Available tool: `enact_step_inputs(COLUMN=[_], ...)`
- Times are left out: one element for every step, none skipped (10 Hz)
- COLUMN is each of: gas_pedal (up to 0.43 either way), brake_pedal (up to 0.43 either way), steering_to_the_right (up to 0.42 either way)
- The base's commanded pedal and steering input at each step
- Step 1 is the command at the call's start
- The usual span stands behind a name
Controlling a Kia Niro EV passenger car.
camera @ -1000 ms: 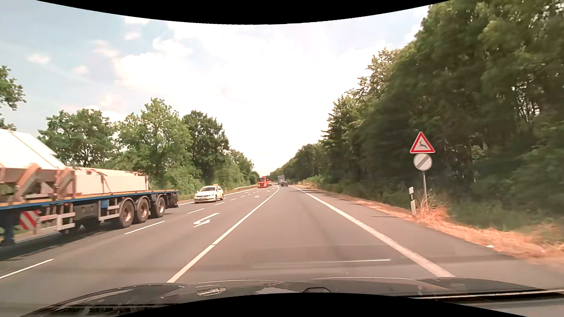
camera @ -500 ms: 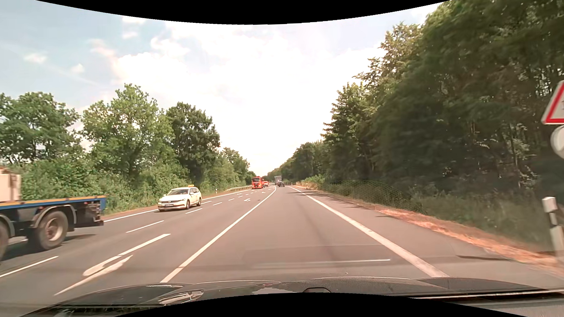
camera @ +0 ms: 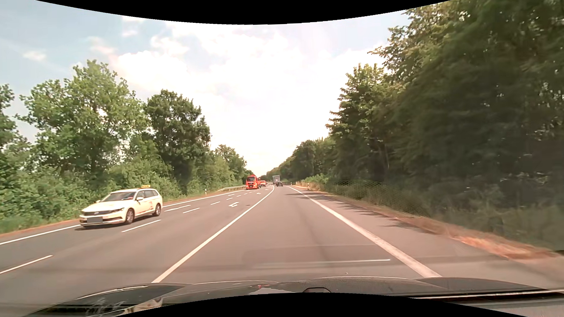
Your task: Follow the waypoints while adhering to traffic rules and regulations
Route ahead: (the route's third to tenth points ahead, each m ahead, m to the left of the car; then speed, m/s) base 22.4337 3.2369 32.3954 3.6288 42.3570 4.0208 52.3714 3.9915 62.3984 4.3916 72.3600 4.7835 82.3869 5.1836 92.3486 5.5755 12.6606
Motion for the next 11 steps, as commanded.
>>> enact_step_inputs(gas_pedal=[0.331,0.331,0.319,0.319,0.319,0.319,0.319,0.311,0.287,0.287,0.280], brake_pedal=[0.000,0.000,0.000,0.000,0.000,0.000,0.000,0.000,0.000,0.000,0.000], steering_to_the_right=[0.001,0.001,0.000,0.000,0.000,0.000,0.000,0.000,-0.003,-0.005,-0.005])
